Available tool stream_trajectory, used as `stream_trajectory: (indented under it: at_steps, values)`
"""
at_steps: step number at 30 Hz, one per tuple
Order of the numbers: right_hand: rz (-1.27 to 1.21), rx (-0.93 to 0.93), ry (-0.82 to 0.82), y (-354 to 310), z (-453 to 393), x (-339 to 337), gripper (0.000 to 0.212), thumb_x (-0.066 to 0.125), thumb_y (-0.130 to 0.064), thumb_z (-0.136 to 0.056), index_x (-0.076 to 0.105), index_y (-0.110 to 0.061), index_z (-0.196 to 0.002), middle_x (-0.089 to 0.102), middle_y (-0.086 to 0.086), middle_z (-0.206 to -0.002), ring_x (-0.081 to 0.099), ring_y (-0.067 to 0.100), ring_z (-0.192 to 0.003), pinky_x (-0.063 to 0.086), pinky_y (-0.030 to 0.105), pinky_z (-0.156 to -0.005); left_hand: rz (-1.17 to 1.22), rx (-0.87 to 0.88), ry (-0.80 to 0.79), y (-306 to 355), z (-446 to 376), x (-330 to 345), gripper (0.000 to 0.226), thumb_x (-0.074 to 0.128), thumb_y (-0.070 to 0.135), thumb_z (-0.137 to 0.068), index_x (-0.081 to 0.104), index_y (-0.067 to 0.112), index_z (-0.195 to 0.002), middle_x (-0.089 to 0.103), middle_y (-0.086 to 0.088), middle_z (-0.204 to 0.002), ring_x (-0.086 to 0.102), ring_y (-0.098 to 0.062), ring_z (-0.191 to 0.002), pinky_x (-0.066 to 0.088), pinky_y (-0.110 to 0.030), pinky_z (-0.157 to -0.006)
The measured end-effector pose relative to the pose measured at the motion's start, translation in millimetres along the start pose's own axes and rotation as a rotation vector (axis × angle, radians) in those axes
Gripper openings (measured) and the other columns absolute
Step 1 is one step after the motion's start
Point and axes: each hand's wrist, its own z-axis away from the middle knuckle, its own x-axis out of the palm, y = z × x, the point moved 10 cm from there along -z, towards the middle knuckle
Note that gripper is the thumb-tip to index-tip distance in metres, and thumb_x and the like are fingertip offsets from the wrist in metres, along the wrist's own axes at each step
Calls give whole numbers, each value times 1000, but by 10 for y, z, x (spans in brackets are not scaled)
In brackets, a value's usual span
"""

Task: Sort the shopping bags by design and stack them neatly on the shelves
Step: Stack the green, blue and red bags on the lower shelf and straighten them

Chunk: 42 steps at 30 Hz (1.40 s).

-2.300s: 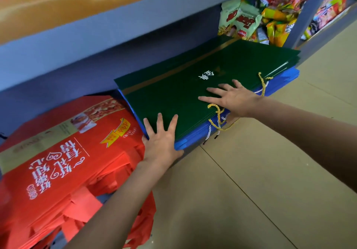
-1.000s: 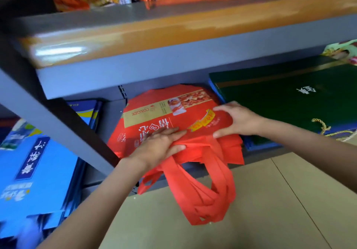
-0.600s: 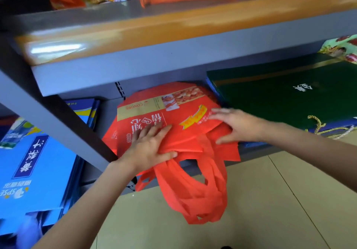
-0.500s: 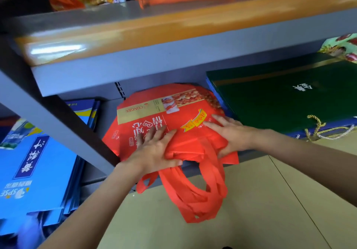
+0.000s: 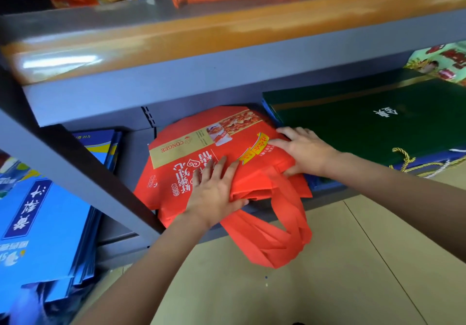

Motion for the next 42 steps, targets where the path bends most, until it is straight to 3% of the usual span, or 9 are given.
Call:
stream_trajectory:
  at_steps: [4, 8, 11, 17, 22, 27, 31, 38, 42]
  values:
    - [68, -12, -120, -39, -47, 164, 93, 71, -50, -74, 18, -29, -148, 21, 7, -151, 32, 32, -132, 24, 43, -112, 95, 86, -137, -41, 71, 22, 99, 60, 66, -76, 3, 35, -150, -5, 4, -159, -8, -20, -146, -3, -46, -116]
    - [-177, -47, -331, -52, -70, 190, 94, 76, -35, -76, 18, -29, -149, 17, 9, -153, 27, 26, -138, 27, 29, -112, 44, 23, -271, -333, 210, 28, 109, 67, 68, -67, 0, 42, -148, -10, 4, -158, -12, -23, -145, -2, -53, -116]
    - [-378, -135, -201, -307, -116, -64, 74, 73, -39, -78, 36, -31, -142, 30, 7, -148, 31, 23, -136, 26, 25, -110, -15, -127, -324, -628, 278, 16, 114, 71, 62, -67, -10, 44, -146, -16, -1, -157, -13, -32, -144, 1, -59, -113]
    - [-169, -309, -171, -1057, -184, 137, 88, 72, -57, -70, 27, -42, -144, 9, -2, -157, -4, 28, -144, 3, 56, -114, 0, -308, -409, -866, 349, 25, 119, 73, 59, -68, -17, 43, -145, -21, -8, -156, -13, -43, -141, 4, -62, -111]
    - [-189, -217, -174, -553, -328, 47, 96, 77, -55, -65, 23, -46, -144, 6, -1, -157, 3, 29, -143, 11, 52, -115, 75, -317, -352, -864, 302, -56, 113, 71, 63, -66, -5, 42, -148, -15, -3, -158, -12, -40, -142, 6, -63, -110]
    - [-121, -97, -214, -244, -321, 56, 98, 76, -53, -67, 19, -43, -146, 4, 2, -158, 7, 32, -142, 12, 49, -113, 3, -417, -473, -943, 272, 150, 129, 70, 69, -62, -20, 32, -146, -26, -19, -152, -19, -48, -138, -2, -70, -107]
    - [-141, -231, -189, -652, -296, 155, 88, 72, -53, -72, 22, -44, -145, 5, -2, -157, 4, 31, -143, 10, 51, -114, 65, -493, -517, -1005, 347, 190, 137, 77, 61, -61, -32, 32, -141, -35, -22, -147, 0, -46, -142, 14, -59, -113]
    - [-241, -155, -209, -553, -312, 201, 90, 72, -60, -69, 24, -46, -143, 6, 1, -157, 9, 31, -142, 16, 49, -115, 42, -446, -407, -834, 392, 29, 120, 78, 41, -72, -12, 26, -149, 3, -28, -151, 36, -44, -130, 37, -49, -106]
    - [-253, -145, -209, -526, -273, 281, 91, 69, -61, -71, 20, -44, -145, 4, -1, -158, 7, 31, -143, 13, 48, -116, 5, -414, -407, -652, 443, -31, 113, 74, 36, -78, -12, 24, -150, -17, -20, -154, 3, -51, -139, 20, -63, -109]
